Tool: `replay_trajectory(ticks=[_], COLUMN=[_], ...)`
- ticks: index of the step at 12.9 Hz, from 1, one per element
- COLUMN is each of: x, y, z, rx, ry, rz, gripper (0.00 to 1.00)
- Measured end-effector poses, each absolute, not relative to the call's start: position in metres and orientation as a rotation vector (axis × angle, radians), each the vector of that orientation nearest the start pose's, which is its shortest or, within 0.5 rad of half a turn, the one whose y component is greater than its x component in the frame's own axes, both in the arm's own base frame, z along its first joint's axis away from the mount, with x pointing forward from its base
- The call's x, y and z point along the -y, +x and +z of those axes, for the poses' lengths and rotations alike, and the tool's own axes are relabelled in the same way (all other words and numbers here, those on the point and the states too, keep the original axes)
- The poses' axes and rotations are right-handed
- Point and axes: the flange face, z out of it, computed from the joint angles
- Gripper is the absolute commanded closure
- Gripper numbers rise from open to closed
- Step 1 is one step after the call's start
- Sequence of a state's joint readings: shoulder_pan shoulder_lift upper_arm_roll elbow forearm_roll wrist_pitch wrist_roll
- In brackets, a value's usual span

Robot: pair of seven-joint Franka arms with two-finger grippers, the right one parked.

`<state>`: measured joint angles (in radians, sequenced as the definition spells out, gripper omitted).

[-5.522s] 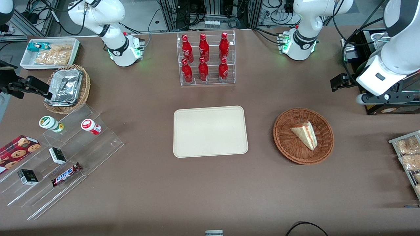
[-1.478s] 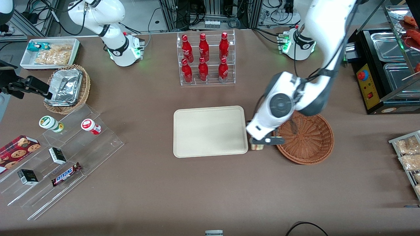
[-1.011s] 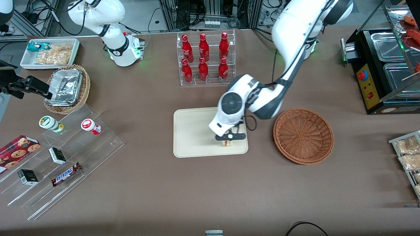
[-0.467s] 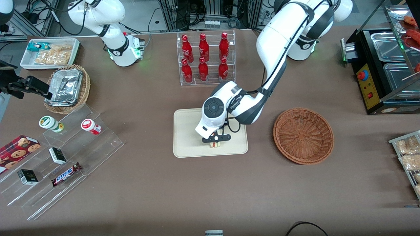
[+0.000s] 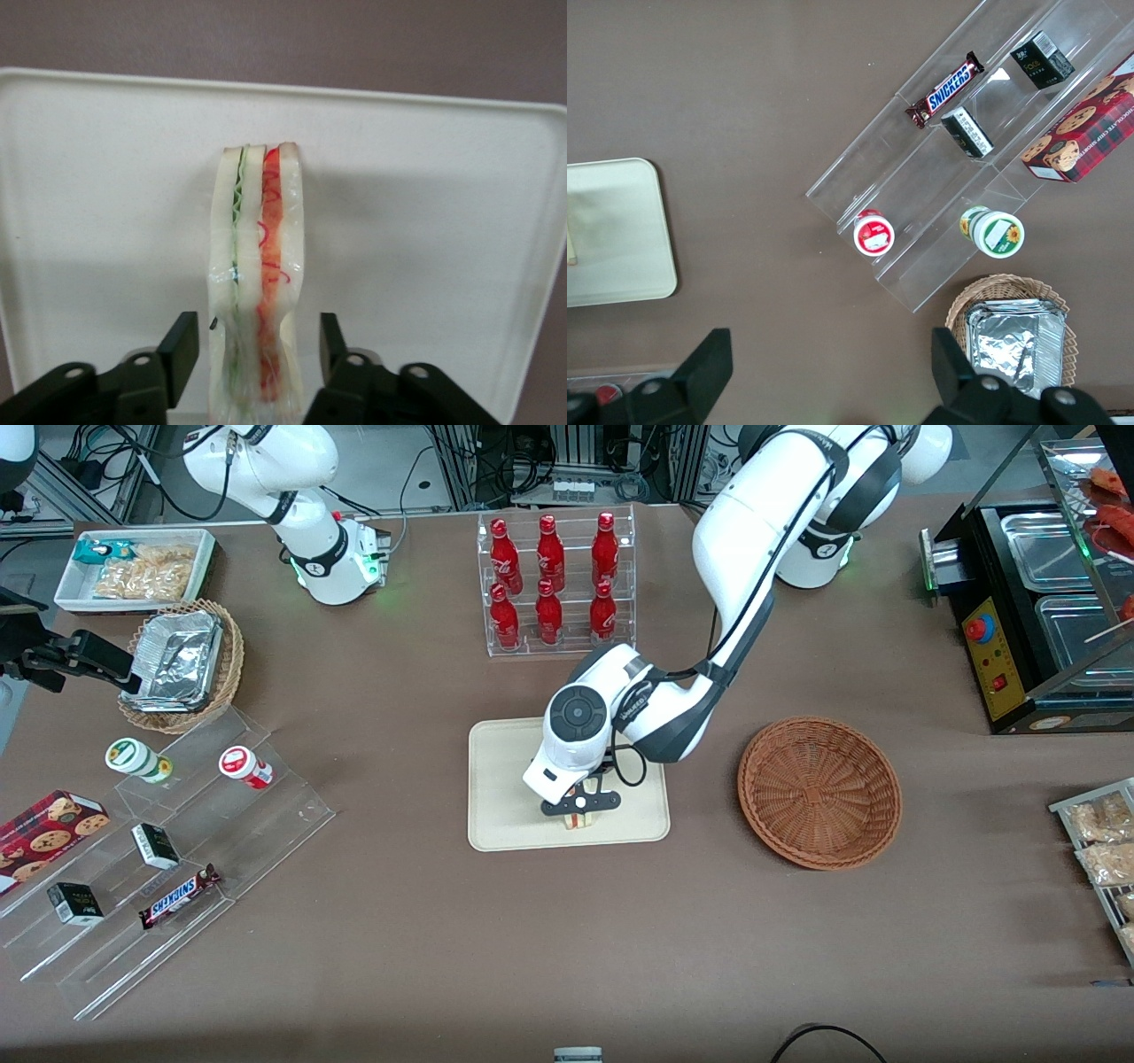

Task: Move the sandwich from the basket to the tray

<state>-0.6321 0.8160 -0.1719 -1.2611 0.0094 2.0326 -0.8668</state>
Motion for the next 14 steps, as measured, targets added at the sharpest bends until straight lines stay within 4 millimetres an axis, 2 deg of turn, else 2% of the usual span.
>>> replay_trajectory(ticks=[2, 4, 7, 11, 14], x=[0.503, 0.481, 0.429, 0.34, 0.297], y=[0.546, 0.552, 0.564, 0.597, 0.611], z=[0.308, 0.337, 0.352, 0.367, 0.373], rx=[0.188, 0.216, 0.305, 0.496, 0.493], ry=[-3.172, -3.141, -3.051, -2.981, -2.974], rz=[0.168, 0.155, 0.147, 0.16, 0.195], gripper=[0.0, 0.0, 0.0, 0.0, 0.0])
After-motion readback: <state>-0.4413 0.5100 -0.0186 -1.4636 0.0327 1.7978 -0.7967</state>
